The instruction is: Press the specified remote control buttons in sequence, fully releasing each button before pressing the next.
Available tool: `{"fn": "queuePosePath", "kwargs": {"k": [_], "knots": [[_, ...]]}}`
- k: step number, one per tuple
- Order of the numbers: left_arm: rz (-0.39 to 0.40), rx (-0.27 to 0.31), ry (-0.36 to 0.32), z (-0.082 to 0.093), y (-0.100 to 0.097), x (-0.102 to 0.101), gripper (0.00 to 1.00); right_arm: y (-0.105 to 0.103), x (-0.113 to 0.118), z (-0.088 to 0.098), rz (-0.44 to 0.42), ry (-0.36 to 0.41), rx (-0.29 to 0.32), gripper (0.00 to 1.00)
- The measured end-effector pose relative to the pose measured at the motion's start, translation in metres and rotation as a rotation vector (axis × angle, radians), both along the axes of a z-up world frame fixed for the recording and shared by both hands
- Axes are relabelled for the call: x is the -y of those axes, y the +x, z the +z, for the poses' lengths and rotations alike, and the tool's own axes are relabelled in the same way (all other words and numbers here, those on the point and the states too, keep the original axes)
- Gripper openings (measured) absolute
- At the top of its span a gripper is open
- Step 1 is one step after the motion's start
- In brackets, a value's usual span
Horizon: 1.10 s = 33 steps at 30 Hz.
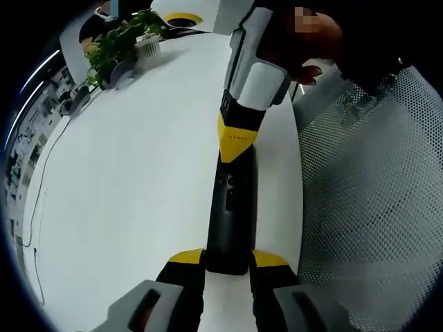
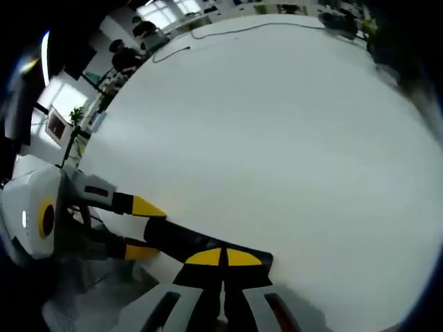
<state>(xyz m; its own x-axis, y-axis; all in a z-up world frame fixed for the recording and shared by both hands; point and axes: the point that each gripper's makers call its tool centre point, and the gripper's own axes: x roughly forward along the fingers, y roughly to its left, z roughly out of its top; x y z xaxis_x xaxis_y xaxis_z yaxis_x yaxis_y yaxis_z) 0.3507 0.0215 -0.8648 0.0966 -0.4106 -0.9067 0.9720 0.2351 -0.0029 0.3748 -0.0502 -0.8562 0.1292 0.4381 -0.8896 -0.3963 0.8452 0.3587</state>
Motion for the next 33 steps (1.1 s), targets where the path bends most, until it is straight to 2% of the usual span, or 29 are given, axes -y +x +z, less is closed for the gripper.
{"fn": "queuePosePath", "kwargs": {"k": [7,11,33], "knots": [[0.004,0.001,0.005,0.0,-0.0002,0.0002,0.25,0.0001,0.0025,0.0004,0.006,0.022,0.005,0.0],[0.007,0.006,0.004,0.0001,-0.0006,0.0001,0.25,-0.0002,0.0035,0.0016,-0.062,0.062,-0.023,0.0],[-0.006,0.002,0.006,-0.0002,-0.0003,0.0003,0.23,0.001,0.0038,0.0006,-0.027,0.023,-0.023,0.0]]}}
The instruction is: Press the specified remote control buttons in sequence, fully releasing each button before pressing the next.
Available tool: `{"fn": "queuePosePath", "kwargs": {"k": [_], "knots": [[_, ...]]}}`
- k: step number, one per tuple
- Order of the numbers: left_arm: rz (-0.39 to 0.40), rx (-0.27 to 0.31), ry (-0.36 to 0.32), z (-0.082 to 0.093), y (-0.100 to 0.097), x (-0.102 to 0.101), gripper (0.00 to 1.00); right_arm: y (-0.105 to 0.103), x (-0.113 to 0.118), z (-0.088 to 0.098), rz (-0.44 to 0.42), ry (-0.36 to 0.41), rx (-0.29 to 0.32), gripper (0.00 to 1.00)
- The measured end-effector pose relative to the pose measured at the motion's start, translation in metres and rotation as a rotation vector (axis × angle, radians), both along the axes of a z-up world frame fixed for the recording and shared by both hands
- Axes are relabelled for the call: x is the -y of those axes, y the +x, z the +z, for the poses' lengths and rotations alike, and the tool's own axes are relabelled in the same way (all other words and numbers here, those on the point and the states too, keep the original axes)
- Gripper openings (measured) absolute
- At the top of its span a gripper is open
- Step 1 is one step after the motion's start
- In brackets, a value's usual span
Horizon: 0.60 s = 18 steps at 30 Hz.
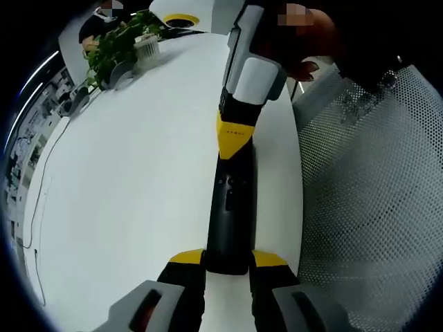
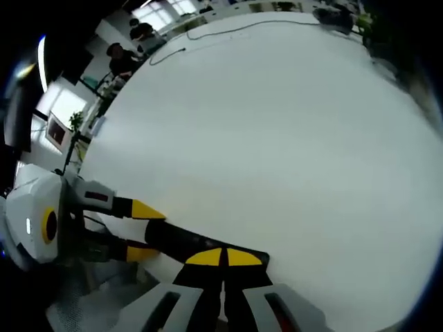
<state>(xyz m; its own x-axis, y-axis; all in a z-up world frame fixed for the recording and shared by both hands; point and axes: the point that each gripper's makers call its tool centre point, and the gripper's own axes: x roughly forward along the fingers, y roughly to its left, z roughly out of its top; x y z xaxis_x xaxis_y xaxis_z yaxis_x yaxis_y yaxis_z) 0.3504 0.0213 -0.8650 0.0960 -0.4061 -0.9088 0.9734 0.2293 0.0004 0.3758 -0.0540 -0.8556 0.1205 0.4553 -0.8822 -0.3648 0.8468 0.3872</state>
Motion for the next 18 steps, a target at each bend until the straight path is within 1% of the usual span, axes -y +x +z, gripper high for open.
{"fn": "queuePosePath", "kwargs": {"k": [3,9,11,13,14,15,16,18], "knots": [[0.0,-0.002,0.001,-0.0001,0.0002,0.0,0.24,-0.0003,-0.0003,-0.0005,0.036,-0.022,0.013,0.0],[0.005,-0.002,-0.007,0.0002,0.0001,-0.0003,0.24,0.0003,0.0001,-0.0003,0.051,-0.046,0.014,0.0],[0.007,-0.001,-0.008,0.0003,0.0,-0.0002,0.24,0.0,0.0015,0.0005,0.044,-0.033,0.014,0.0],[0.008,0.0,-0.008,0.0003,0.0,-0.0004,0.24,0.0001,0.0019,0.0014,0.011,-0.004,0.002,0.0],[0.008,0.001,-0.009,0.0004,0.0,-0.0004,0.24,-0.0004,0.0024,0.0018,0.011,0.008,0.008,0.0],[0.009,0.001,-0.012,0.0005,0.0,-0.0005,0.24,0.0,0.0023,0.0023,-0.006,0.033,0.017,0.0],[0.009,0.001,-0.014,0.0006,-0.0001,-0.0005,0.24,0.0001,0.0026,0.0025,-0.025,0.045,0.009,0.0],[0.01,0.001,-0.018,0.0009,-0.0004,-0.0006,0.25,0.0002,0.0033,0.0031,-0.034,0.048,-0.013,0.0]]}}
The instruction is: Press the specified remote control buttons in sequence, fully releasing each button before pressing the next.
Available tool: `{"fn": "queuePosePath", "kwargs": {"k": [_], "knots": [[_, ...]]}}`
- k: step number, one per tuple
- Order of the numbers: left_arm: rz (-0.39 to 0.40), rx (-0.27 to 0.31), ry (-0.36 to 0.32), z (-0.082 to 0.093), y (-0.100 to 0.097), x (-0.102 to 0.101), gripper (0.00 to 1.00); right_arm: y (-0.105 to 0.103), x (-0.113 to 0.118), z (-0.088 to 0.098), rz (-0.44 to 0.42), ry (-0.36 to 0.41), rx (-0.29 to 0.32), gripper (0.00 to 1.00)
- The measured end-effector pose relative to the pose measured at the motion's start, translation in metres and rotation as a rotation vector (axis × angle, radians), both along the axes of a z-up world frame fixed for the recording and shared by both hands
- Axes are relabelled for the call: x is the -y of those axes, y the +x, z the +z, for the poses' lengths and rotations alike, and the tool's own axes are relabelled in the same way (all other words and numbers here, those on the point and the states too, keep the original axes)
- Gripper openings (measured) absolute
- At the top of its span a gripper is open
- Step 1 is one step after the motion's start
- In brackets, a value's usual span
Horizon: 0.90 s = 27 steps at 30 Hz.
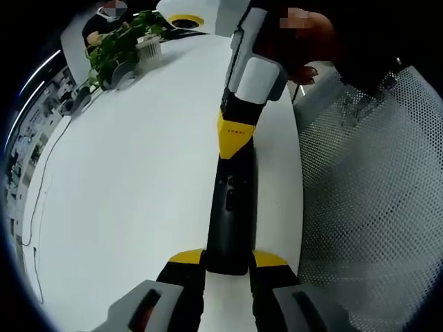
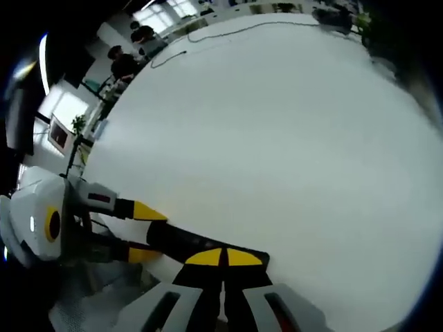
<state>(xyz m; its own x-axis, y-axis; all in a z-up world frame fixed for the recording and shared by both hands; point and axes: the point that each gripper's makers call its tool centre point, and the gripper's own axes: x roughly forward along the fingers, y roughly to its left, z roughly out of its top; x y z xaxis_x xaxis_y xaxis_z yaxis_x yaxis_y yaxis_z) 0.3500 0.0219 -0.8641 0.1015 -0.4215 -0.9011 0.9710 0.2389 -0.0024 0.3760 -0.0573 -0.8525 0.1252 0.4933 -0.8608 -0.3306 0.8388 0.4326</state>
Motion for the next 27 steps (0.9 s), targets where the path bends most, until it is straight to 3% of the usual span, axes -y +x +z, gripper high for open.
{"fn": "queuePosePath", "kwargs": {"k": [6,17,20,27], "knots": [[-0.006,0.004,-0.001,0.0,0.0,0.0,0.25,-0.003,-0.007,0.006,0.037,0.021,0.017,0.0],[-0.004,0.004,0.001,0.0,0.0,0.0,0.25,-0.015,-0.018,0.005,0.087,0.056,-0.033,0.0],[-0.001,0.003,0.0,0.0,0.0,0.0,0.25,-0.018,-0.014,-0.002,0.121,0.004,-0.032,0.0],[-0.004,0.001,0.007,-0.001,0.0,0.0,0.25,-0.017,-0.015,-0.003,0.108,0.019,-0.038,0.0]]}}
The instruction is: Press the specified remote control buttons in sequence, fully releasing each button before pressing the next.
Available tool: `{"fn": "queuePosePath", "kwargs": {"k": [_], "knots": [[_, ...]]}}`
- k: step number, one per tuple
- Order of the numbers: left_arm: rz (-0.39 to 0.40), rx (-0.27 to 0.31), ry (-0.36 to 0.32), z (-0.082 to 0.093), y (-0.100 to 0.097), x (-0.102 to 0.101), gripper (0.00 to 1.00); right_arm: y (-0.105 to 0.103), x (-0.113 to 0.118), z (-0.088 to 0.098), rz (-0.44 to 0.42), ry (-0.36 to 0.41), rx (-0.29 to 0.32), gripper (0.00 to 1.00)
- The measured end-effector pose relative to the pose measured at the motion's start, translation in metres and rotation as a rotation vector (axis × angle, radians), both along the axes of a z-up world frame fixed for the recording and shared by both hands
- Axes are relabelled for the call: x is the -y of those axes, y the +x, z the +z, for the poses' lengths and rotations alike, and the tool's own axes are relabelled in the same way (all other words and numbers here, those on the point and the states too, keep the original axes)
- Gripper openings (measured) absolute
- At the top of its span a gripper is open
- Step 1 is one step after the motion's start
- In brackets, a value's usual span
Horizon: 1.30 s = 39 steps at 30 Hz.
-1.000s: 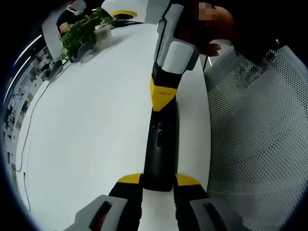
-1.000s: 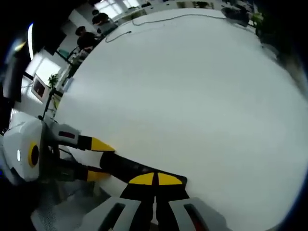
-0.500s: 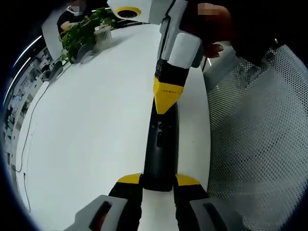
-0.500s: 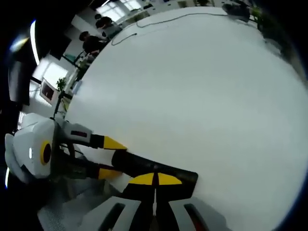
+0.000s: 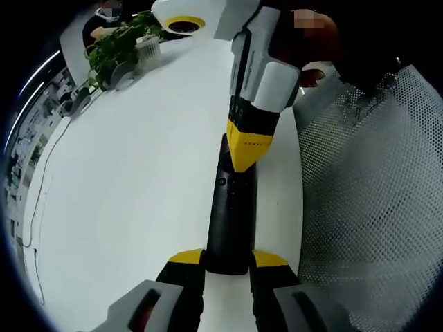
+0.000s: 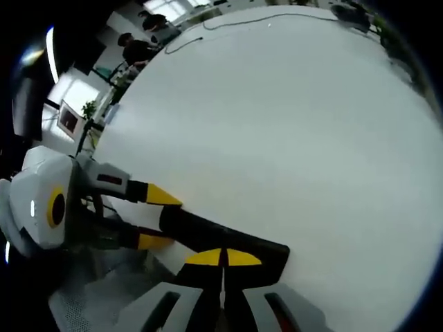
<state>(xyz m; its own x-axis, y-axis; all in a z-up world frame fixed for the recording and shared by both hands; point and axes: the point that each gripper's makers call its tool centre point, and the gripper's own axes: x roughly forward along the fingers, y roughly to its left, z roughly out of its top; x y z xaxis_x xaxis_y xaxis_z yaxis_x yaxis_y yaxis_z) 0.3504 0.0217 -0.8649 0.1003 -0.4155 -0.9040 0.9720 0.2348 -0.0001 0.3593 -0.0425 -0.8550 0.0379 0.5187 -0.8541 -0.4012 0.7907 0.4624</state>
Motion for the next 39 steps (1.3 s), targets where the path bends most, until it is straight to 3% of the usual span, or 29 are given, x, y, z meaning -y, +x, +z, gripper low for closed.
{"fn": "queuePosePath", "kwargs": {"k": [10,16,18,25,39], "knots": [[-0.014,-0.006,0.027,-0.0009,0.0006,0.0009,0.25,0.0006,-0.0008,-0.0019,0.05,-0.065,0.025,0.0],[-0.012,-0.005,0.018,-0.0007,0.0008,0.0007,0.25,0.0006,0.0019,-0.0001,0.001,0.018,-0.001,0.0],[-0.009,-0.005,0.014,-0.0006,0.0008,0.0007,0.25,0.0001,0.0006,0.0011,-0.051,0.042,-0.029,0.0],[-0.008,-0.003,0.007,-0.0004,0.0006,0.0008,0.25,-0.0008,0.0019,0.0018,-0.064,0.052,-0.063,0.0],[-0.007,-0.004,0.005,0.0003,0.0003,0.0006,0.25,-0.0003,-0.0008,0.0017,-0.065,0.069,-0.052,0.0]]}}
